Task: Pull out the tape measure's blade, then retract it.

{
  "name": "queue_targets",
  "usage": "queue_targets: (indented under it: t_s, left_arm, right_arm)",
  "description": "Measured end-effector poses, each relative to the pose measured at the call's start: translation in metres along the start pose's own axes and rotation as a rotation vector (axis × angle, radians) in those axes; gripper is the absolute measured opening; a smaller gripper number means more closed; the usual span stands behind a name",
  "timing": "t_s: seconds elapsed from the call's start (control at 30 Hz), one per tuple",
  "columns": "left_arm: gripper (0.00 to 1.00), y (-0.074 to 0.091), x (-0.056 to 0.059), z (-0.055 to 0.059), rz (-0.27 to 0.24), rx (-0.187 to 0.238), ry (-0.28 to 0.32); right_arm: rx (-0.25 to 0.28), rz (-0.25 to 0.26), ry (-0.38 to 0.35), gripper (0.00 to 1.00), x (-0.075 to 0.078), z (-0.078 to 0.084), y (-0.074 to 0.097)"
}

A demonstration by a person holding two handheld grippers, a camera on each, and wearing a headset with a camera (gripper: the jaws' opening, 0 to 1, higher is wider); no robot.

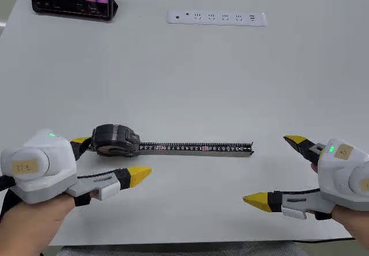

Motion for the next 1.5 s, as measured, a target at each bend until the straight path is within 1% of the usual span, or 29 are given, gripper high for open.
queue_targets:
  t_s: [0.13, 0.3, 0.4, 0.47, 0.67, 0.77, 0.9, 0.97, 1.1, 1.23, 1.3, 1.4, 1.5]
  left_arm:
    - [0.92, -0.001, 0.0, 0.0, -0.012, 0.006, 0.004]
    - [0.87, -0.002, -0.002, -0.001, -0.04, 0.021, 0.022]
    - [0.87, -0.005, -0.002, -0.002, -0.059, 0.034, 0.032]
    - [0.86, -0.006, -0.002, -0.002, -0.068, 0.045, 0.043]
    - [0.83, -0.01, -0.002, -0.003, -0.11, 0.049, 0.038]
    - [0.83, -0.012, 0.0, -0.002, -0.129, 0.051, 0.026]
    - [0.83, -0.014, 0.0, -0.001, -0.154, 0.062, 0.03]
    - [0.83, -0.016, 0.001, -0.001, -0.166, 0.059, 0.023]
    - [0.82, -0.017, 0.0, -0.001, -0.188, 0.074, 0.043]
    - [0.81, -0.02, -0.002, 0.0, -0.214, 0.078, 0.039]
    - [0.81, -0.022, -0.004, 0.0, -0.226, 0.082, 0.046]
    - [0.8, -0.023, -0.005, -0.001, -0.245, 0.095, 0.066]
    - [0.77, -0.024, -0.006, 0.0, -0.265, 0.099, 0.063]
  right_arm:
    - [0.0, -0.002, -0.001, 0.97, 0.0, 0.0, 0.0]
    - [-0.011, -0.003, 0.006, 0.97, 0.0, 0.001, -0.002]
    - [-0.022, -0.019, 0.014, 0.91, 0.001, 0.001, -0.003]
    - [-0.025, -0.021, 0.019, 0.91, 0.003, 0.0, -0.003]
    - [-0.038, -0.037, 0.035, 0.88, 0.007, -0.001, -0.005]
    - [-0.044, -0.041, 0.042, 0.86, 0.01, -0.002, -0.006]
    - [-0.053, -0.045, 0.061, 0.83, 0.013, -0.003, -0.008]
    - [-0.059, -0.046, 0.07, 0.82, 0.014, -0.003, -0.01]
    - [-0.072, -0.053, 0.095, 0.77, 0.017, -0.004, -0.012]
    - [-0.086, -0.059, 0.123, 0.72, 0.021, -0.005, -0.015]
    - [-0.092, -0.062, 0.129, 0.72, 0.023, -0.005, -0.016]
    - [-0.096, -0.066, 0.132, 0.72, 0.025, -0.005, -0.018]
    - [-0.098, -0.066, 0.134, 0.72, 0.026, -0.005, -0.019]
Point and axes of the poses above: the centre of the closed fingertips' face, and the gripper's own axes: y roughly backward along the fingers, x roughly to its right, z roughly out of its underside, the point moved 7 cm from there along y, roughly backward along the fingers, and after that the axes turned 7 degrees about y, right-handed, at the moved point
